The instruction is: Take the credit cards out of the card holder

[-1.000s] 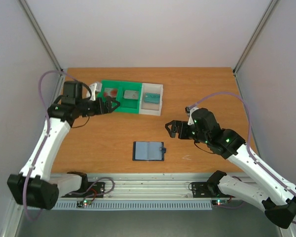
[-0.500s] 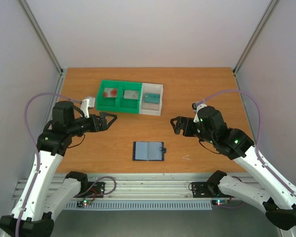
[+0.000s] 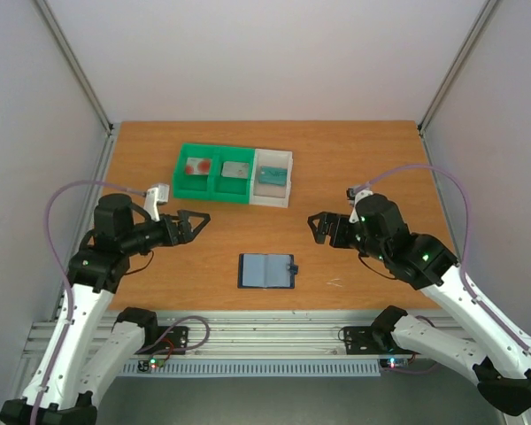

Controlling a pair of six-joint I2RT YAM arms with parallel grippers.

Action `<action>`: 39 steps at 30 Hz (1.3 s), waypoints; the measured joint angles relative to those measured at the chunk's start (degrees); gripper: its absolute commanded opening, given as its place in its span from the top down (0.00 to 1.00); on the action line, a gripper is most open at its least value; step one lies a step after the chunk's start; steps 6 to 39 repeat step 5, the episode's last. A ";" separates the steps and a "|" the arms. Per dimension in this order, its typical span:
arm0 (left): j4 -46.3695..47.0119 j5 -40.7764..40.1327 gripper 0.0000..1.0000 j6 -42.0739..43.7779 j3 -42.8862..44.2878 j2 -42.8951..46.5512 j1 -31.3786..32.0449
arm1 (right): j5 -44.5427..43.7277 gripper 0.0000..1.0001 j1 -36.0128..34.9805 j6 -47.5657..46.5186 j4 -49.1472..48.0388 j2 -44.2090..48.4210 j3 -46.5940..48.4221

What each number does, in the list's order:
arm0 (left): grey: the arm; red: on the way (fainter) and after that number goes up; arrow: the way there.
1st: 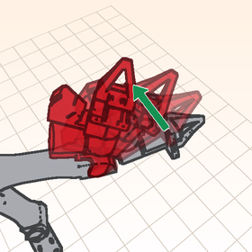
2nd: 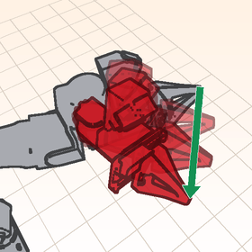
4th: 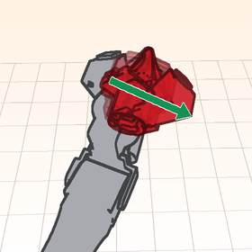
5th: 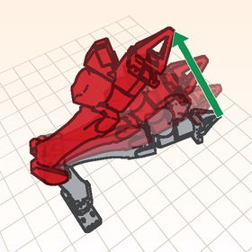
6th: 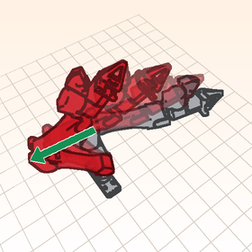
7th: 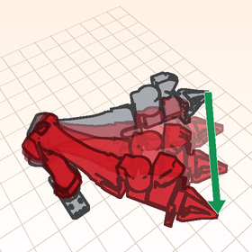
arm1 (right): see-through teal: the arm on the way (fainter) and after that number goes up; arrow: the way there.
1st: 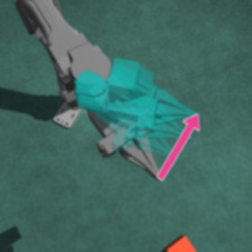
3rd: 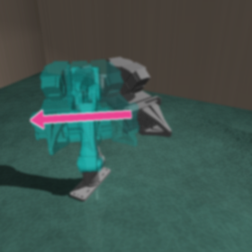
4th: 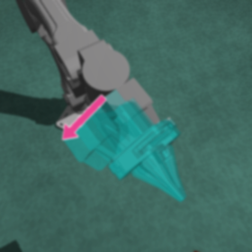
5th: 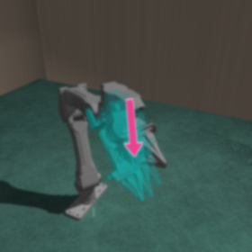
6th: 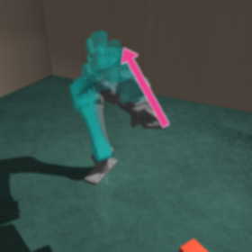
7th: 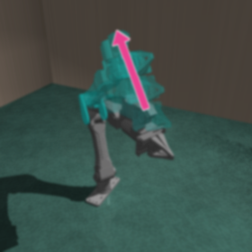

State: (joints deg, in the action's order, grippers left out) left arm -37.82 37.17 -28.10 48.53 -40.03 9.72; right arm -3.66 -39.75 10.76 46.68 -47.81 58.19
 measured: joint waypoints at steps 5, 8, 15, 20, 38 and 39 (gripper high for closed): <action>0.48 0.31 0.01 -1.09 -1.73 0.11 0.02 | 0.00 0.02 0.00 0.72 0.04 0.26 -0.50; 0.48 0.31 0.01 -1.09 -1.73 0.11 0.02 | 0.00 0.02 0.00 0.72 0.04 0.26 -0.50; 0.48 0.31 0.01 -1.09 -1.73 0.11 0.02 | 0.00 0.02 0.00 0.72 0.04 0.26 -0.50; 0.48 0.31 0.01 -1.09 -1.73 0.11 0.02 | 0.00 0.02 0.00 0.72 0.04 0.26 -0.50; 0.48 0.31 0.01 -1.09 -1.73 0.11 0.02 | 0.00 0.02 0.00 0.72 0.04 0.26 -0.50; 0.48 0.31 0.01 -1.09 -1.73 0.11 0.02 | 0.00 0.02 0.00 0.72 0.04 0.26 -0.50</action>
